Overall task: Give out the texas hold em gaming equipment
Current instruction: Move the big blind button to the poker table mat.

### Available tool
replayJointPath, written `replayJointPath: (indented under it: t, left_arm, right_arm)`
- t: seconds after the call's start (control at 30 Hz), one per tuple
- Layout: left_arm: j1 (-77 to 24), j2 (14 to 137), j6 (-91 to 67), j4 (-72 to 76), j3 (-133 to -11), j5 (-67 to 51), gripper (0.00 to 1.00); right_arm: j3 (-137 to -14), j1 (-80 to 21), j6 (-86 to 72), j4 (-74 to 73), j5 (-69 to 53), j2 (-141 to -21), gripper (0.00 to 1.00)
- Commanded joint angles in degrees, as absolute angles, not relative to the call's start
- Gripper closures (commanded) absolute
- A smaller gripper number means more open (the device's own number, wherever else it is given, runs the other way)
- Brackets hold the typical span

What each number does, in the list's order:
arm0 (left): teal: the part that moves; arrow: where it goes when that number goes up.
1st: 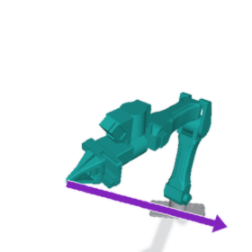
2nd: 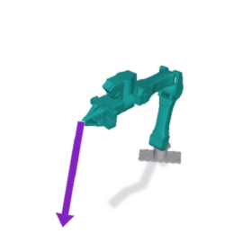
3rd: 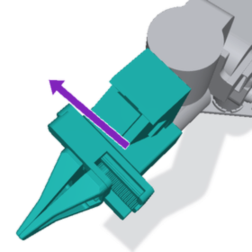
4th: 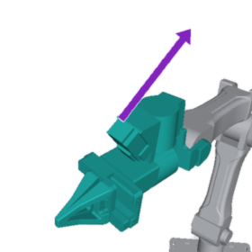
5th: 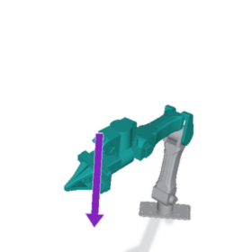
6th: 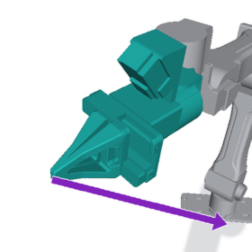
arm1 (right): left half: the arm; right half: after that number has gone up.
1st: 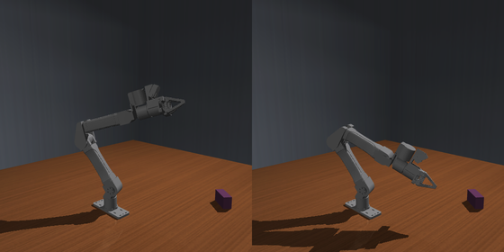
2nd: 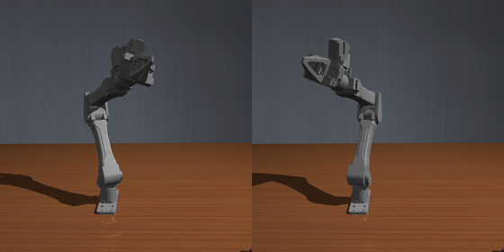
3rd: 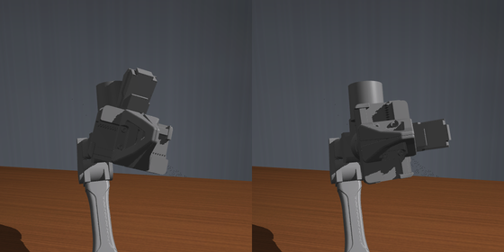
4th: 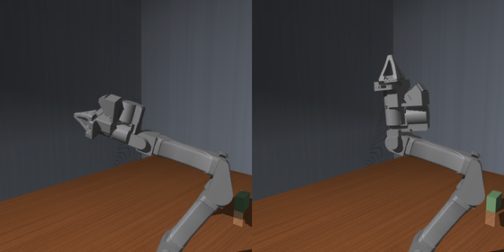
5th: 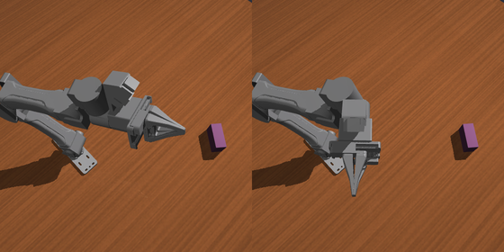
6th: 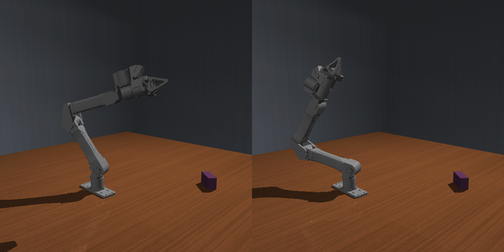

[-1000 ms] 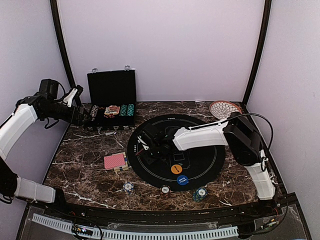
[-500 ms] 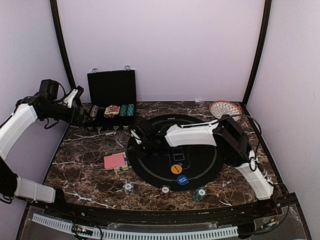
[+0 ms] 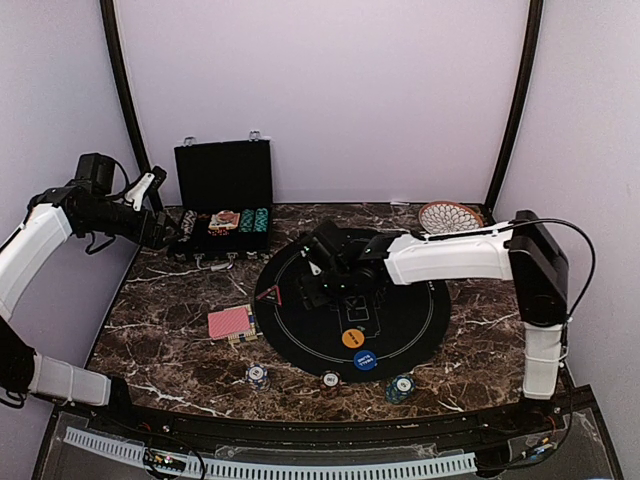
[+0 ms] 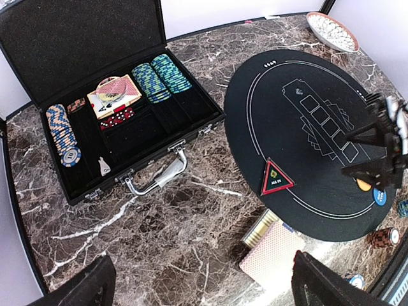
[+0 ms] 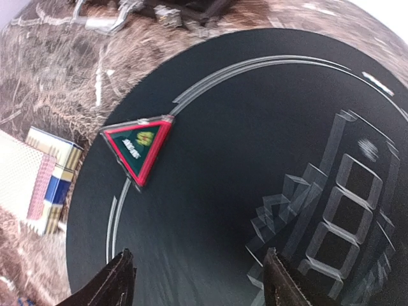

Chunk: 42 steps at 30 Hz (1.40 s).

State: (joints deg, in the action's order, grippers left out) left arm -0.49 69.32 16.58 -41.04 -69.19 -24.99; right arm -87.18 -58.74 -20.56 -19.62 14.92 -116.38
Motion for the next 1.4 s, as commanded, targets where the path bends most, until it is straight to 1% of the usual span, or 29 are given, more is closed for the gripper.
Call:
replayJointPath:
  t: [0.0, 0.17, 0.4, 0.73, 0.97, 1.37]
  left_arm:
    - [-0.18, 69.12, 18.13, -43.35, -70.58, -26.53, 0.01]
    - [-0.18, 69.5, 18.91, -44.16, -70.66, -27.55, 0.01]
    - [-0.18, 69.02, 19.18, -44.41, -70.9, -28.22, 0.01]
    - [-0.18, 68.14, 18.82, -44.12, -71.28, -29.08, 0.01]
    - [-0.18, 68.27, 18.63, -44.62, -71.94, -29.16, 0.01]
    - [-0.18, 68.25, 18.73, -45.09, -72.73, -28.69, 0.01]
  right_arm:
    - [-78.75, -59.71, -28.56, -23.55, 21.31, -109.67, 0.3]
    - [-72.14, -62.67, -34.07, -30.43, 23.74, -106.42, 0.3]
    - [-67.29, -64.89, -37.35, -30.42, 20.92, -104.52, 0.3]
    - [-66.6, -65.22, -38.71, -29.27, 20.47, -107.16, 0.37]
    - [-65.22, -64.83, -39.95, -27.87, 20.36, -107.89, 0.45]
    - [-64.08, -63.24, -40.63, -26.8, 21.89, -109.03, 0.47]
